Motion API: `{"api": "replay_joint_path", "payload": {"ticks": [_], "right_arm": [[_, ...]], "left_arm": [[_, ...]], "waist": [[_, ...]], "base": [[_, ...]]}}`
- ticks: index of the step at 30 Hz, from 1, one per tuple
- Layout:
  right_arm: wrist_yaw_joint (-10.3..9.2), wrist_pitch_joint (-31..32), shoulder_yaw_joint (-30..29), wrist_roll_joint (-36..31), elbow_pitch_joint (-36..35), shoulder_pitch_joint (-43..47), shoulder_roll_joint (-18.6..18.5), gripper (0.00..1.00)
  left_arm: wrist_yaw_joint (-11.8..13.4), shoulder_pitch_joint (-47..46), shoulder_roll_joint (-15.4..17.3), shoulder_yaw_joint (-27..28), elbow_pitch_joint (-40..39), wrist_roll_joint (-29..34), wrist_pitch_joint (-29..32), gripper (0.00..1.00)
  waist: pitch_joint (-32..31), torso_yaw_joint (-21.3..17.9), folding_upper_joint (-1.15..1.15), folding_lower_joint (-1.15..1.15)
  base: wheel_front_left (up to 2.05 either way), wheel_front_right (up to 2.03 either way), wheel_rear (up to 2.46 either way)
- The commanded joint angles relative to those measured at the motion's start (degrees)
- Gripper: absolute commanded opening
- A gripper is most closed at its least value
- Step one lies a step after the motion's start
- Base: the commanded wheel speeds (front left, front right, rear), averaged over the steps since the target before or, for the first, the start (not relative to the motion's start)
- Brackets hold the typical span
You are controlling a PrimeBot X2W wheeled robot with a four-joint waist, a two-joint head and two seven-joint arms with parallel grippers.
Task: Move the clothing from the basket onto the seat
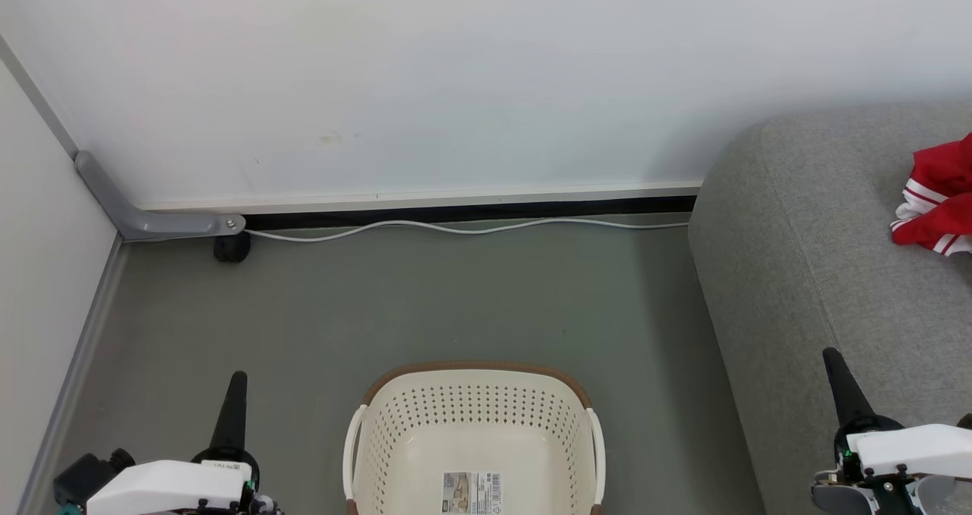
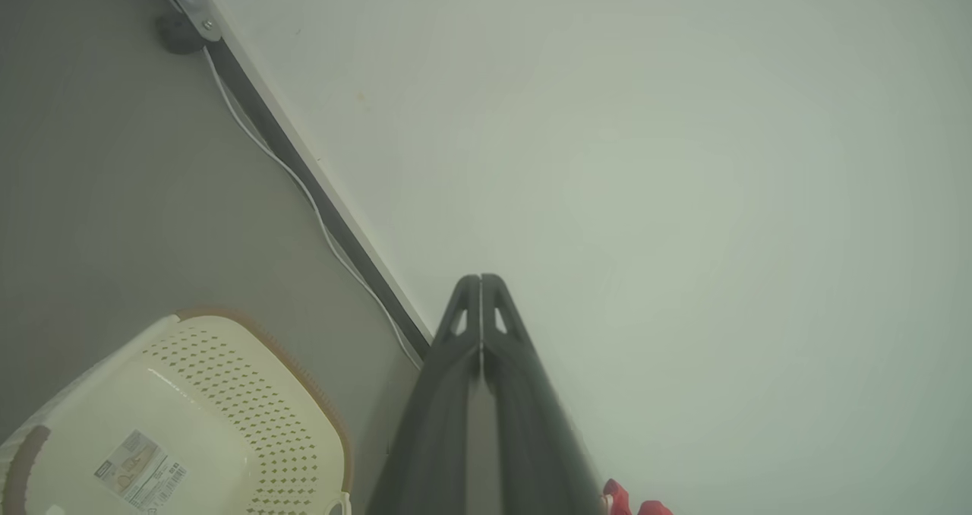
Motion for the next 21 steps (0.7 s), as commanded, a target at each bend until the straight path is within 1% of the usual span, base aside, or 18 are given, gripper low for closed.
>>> {"api": "replay_joint_path", "payload": {"ticks": [1,21], "right_arm": [[0.2,0.46,0.4,1.33,-2.03,-1.31,-0.48,0.0],[0.23,3.84,-1.68,13.25,-3.53,-1.25,0.25,0.0]], "left_arm": [[-0.51,-3.03,1.06,1.64,-1.76,-1.41,0.31,0.0],[-1.18,-4.06,1.22,2.63,-2.64,-13.95,3.68,0.0]], "waist": [[-0.01,0.01,0.0,0.0],[-0.5,0.19,0.0,0.0]], "base": [[0.0,0.0,0.0],[0.0,0.0,0.0]]}}
